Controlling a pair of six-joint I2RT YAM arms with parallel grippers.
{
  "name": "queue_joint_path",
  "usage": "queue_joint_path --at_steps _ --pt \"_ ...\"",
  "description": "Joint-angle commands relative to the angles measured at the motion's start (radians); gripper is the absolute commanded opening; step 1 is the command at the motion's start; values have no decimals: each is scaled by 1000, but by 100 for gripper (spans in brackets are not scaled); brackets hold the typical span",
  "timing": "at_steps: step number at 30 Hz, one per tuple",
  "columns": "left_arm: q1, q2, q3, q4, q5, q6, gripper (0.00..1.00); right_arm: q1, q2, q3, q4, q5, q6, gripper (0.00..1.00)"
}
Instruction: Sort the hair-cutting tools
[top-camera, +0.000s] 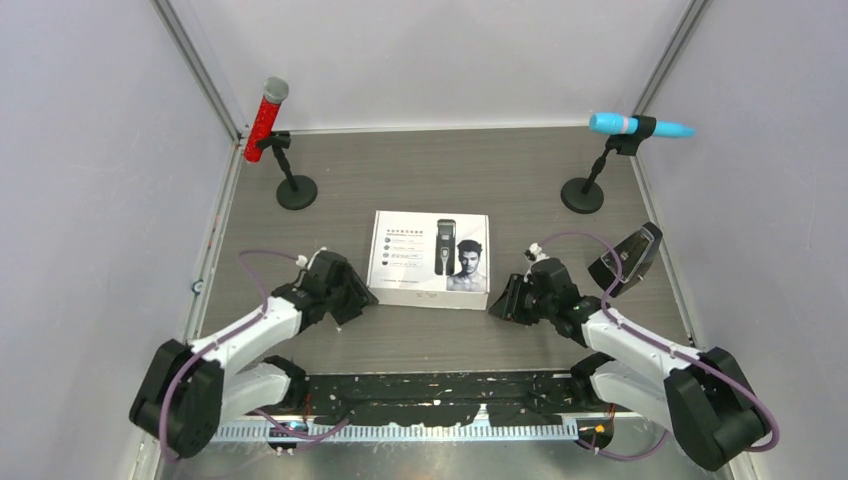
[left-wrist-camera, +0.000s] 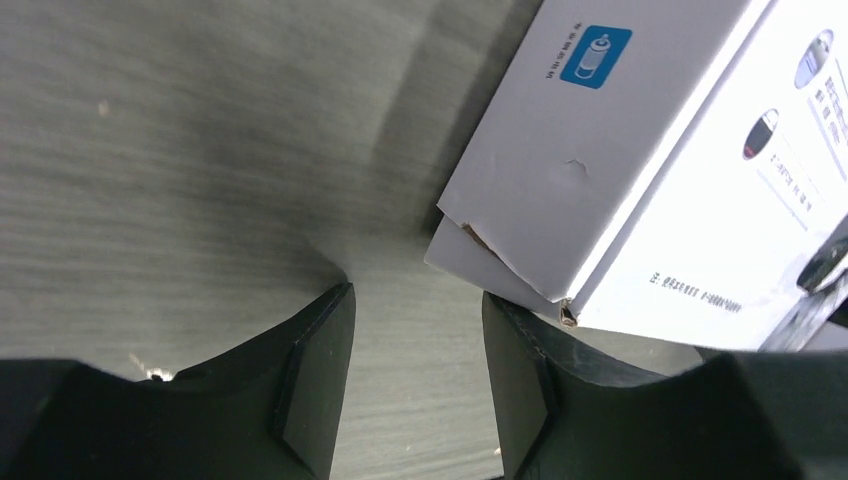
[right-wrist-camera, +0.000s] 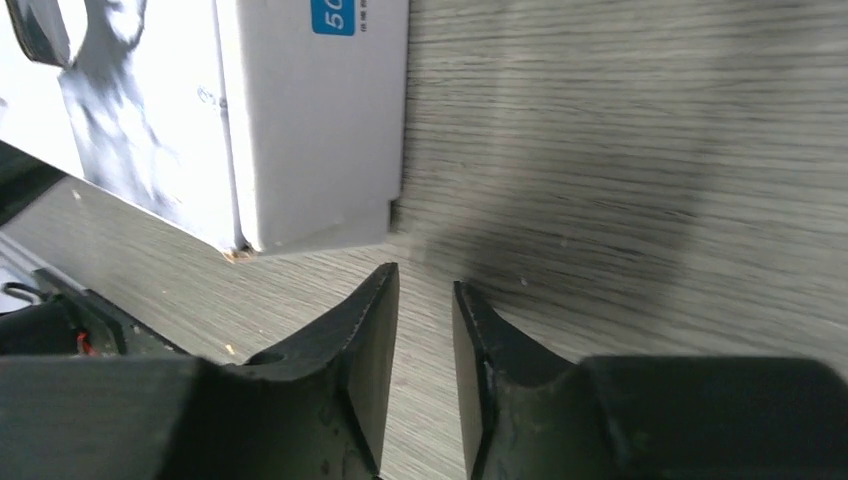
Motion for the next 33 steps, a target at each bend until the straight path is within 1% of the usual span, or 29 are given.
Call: queue_joint_path --at_steps 1,2,4,5,8,12,15,16,17,20,22,26,27,30,33 --pt "66 143 69 29 -41 95 53 -4 -77 87 -199 122 -96 42" --pt "85 178 89 44 -37 107 53 -5 -100 117 -209 133 -108 45" --pt "112 239 130 66 -20 133 53 -4 -127 155 -218 140 -145 56" --pt "123 264 156 76 -15 148 53 -4 -138 169 -216 143 -169 58" --pt "147 292 183 83 22 166 54 -5 -133 253 -195 155 -230 70" --pt "151 215 152 80 38 169 54 -5 -29 399 -183 192 -334 78" --pt "152 110 115 72 24 154 53 -14 119 511 -173 206 -417 82" --pt "153 84 107 72 22 142 50 -17 153 574 -172 200 -448 83" --pt "154 58 98 76 21 131 47 -22 225 606 -173 196 -464 84" --pt "154 24 86 109 18 113 32 -33 367 768 -183 171 -523 86" --pt "154 46 95 130 28 112 20 -41 463 845 -171 169 -543 86" --pt "154 168 138 179 93 117 2 -59 669 972 -131 121 -567 87" --pt "154 199 143 193 105 117 0 -64 696 1017 -131 101 -570 87" --pt "154 281 147 241 128 107 0 -65 814 1090 -135 65 -575 87" --pt "154 342 157 261 116 108 0 -66 884 1146 -146 -29 -570 87"
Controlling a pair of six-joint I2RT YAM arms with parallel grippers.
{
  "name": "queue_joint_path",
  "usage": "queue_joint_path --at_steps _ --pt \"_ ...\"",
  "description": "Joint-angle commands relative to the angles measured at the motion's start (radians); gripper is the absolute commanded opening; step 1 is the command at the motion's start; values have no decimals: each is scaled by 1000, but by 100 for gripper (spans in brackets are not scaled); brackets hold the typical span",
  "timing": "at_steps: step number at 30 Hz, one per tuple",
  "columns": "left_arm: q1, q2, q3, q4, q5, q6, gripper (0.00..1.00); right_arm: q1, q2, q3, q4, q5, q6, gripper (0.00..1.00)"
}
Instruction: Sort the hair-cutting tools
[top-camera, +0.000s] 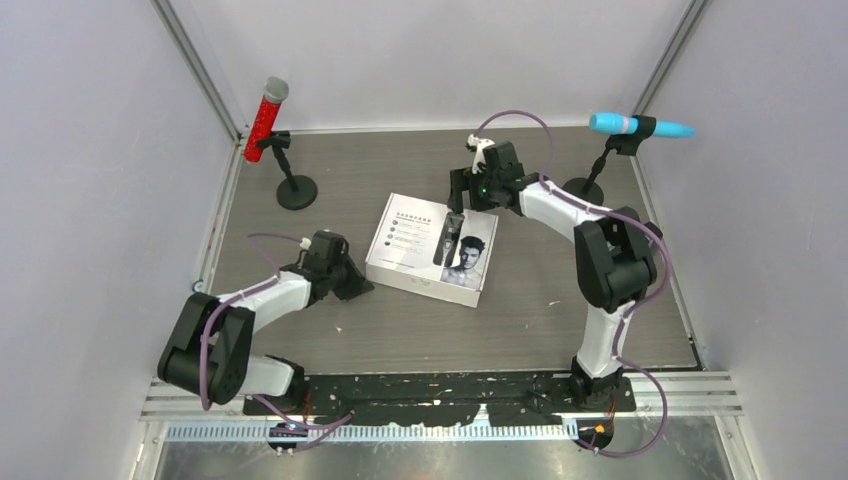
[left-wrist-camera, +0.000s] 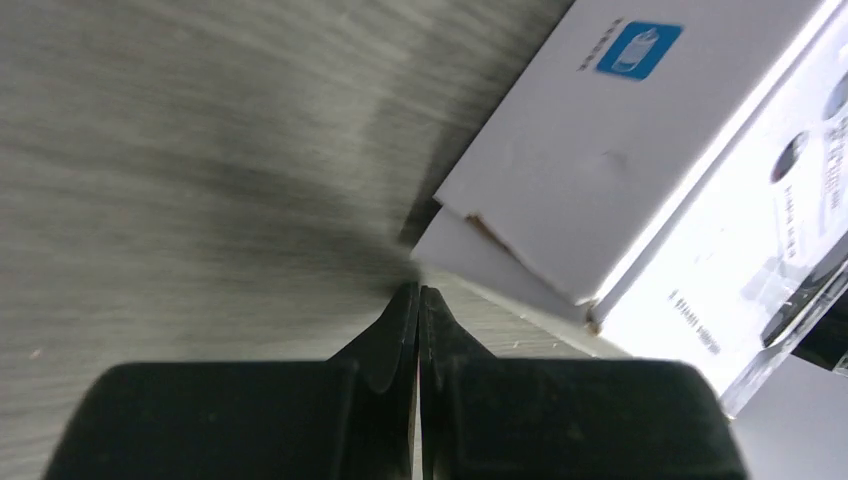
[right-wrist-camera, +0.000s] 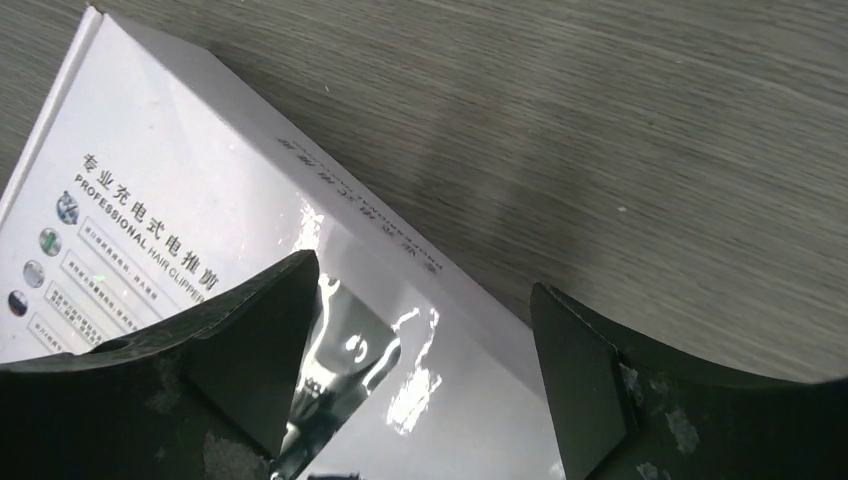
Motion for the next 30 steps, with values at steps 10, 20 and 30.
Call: queue_joint_path --at_steps 10,20,30 --pt "6 199 121 121 -24 23 0 23 99 -20 -12 -389 40 80" --pt "6 137 105 175 8 50 12 52 -50 -221 58 -381 114 79" --pt "-43 -109 -37 -14 45 41 21 47 -111 -266 24 -168 159 79"
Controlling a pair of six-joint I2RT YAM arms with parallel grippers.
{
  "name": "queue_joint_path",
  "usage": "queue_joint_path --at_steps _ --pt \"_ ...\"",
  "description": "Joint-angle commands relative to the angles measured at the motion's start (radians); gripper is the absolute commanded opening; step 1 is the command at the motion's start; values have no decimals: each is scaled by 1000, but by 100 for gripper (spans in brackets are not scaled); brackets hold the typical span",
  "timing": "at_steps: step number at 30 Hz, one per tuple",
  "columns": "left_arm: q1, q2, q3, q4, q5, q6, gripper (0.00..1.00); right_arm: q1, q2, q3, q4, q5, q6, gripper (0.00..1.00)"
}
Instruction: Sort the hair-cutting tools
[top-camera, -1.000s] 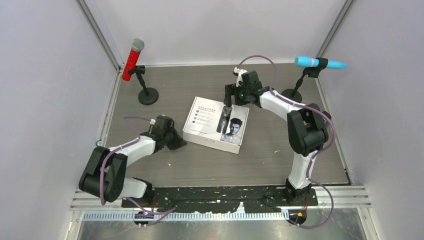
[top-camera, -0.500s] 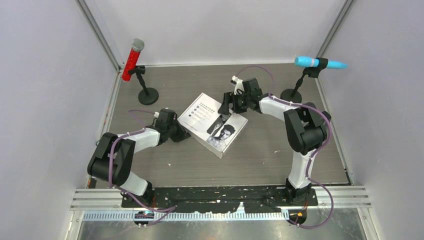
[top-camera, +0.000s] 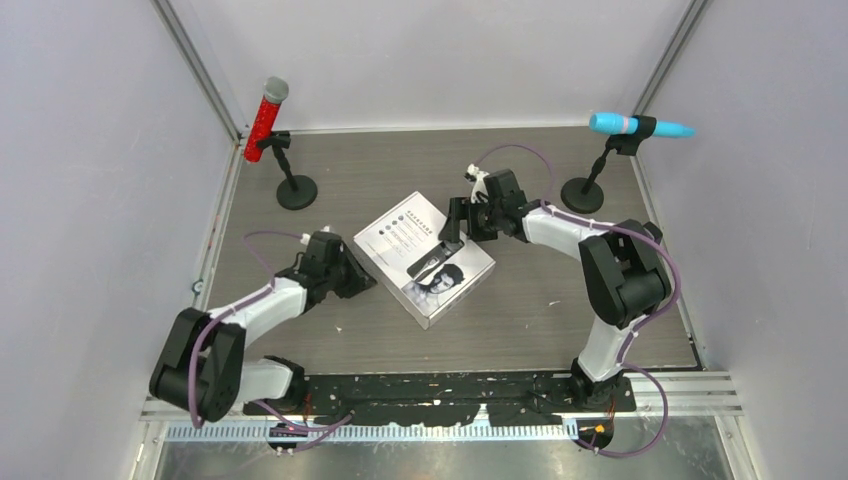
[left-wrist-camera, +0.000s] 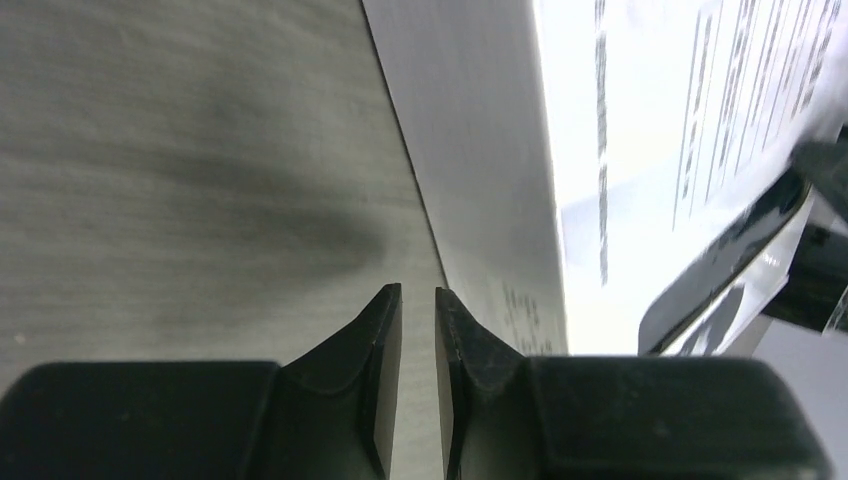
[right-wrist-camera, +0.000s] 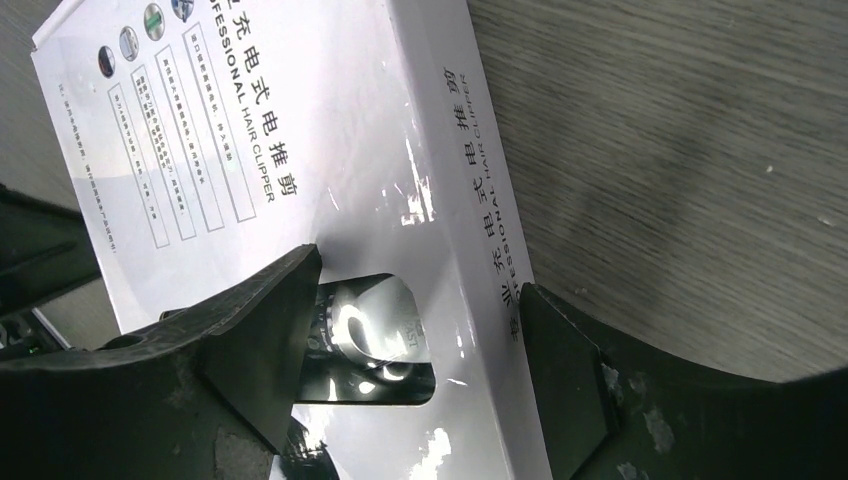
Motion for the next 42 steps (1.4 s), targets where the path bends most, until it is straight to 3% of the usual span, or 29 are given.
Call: queue_joint_path --at_steps 1,9,15,25,42 --pt "-76 -104 -61 -78 30 -10 21 11 -41 -34 -63 59 31 79" --pt "-327 -175 -95 -92 -30 -144 21 10 -67 -57 -60 77 55 79" --pt "-441 -95 -48 -71 -81 -180 20 11 -72 -73 -49 69 70 79" --pt "-541 85 39 7 -70 -211 19 11 -114 -133 -8 32 101 78" --pt "-592 22 29 171 -276 -398 20 19 -184 -241 89 -15 193 76"
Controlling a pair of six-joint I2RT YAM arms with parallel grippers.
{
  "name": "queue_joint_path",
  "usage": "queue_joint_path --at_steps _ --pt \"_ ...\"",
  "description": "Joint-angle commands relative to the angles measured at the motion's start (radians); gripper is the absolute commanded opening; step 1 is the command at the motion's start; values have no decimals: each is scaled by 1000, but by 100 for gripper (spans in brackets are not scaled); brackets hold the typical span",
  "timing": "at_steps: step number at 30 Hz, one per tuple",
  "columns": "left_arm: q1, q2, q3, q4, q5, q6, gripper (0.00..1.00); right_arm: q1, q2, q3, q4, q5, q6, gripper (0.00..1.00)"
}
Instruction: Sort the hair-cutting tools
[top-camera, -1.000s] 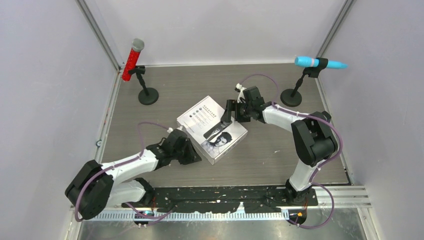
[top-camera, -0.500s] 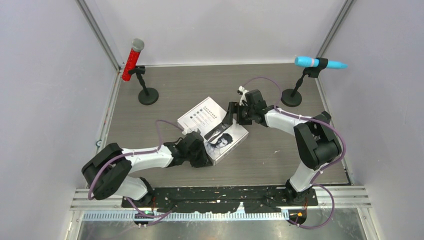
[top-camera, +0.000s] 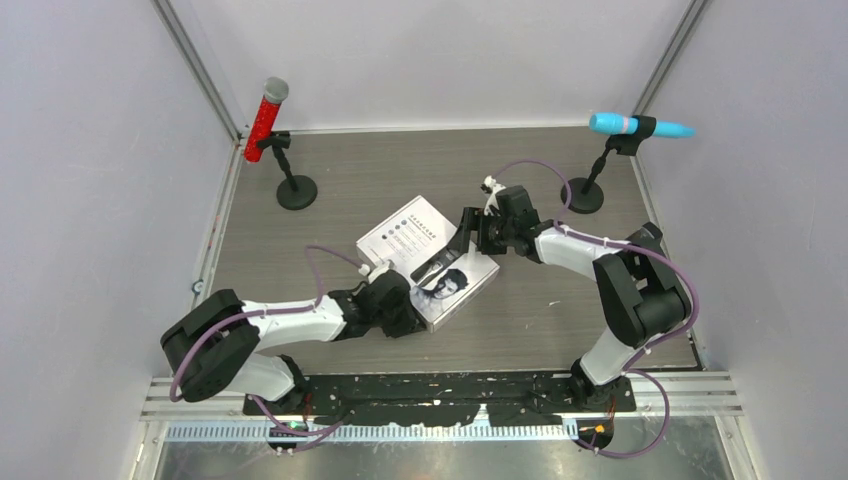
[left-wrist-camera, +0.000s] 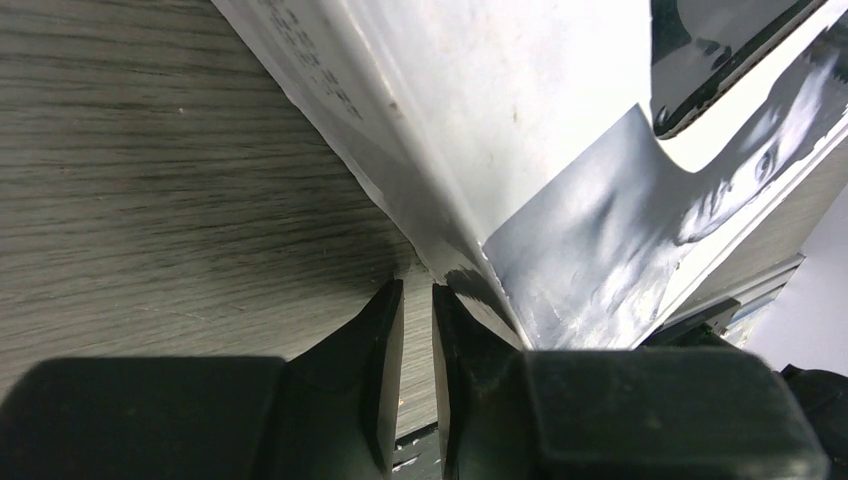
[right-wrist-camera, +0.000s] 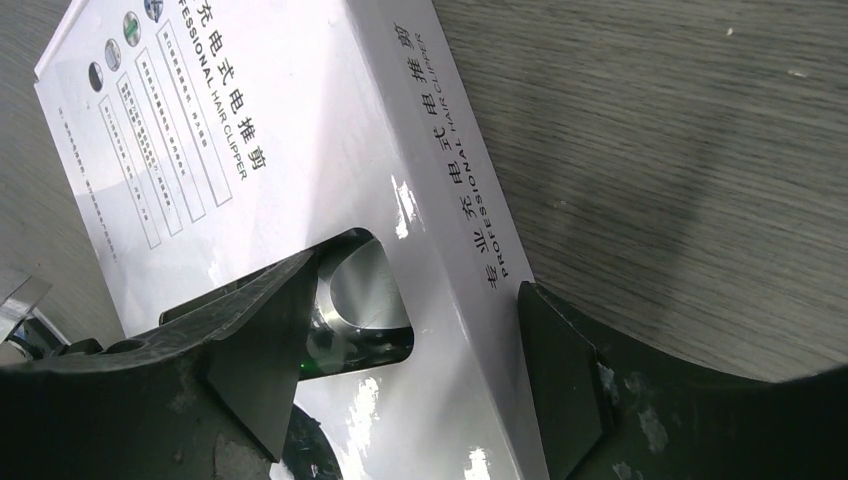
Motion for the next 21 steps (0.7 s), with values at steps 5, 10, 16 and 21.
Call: queue_joint_path --at_steps 5,10,16,21 --pt "-20 -26 33 196 -138 -72 20 22 -47 -65 -14 -66 85 75" --pt "-19 -74 -21 175 -103 -75 22 21 -55 -58 -44 -31 37 76" --pt "36 -283 -104 -25 -192 -30 25 7 -57 -22 -103 7 -27 77" --pt "251 -422 -151 -115 -218 84 27 4 -15 30 -149 8 -66 77"
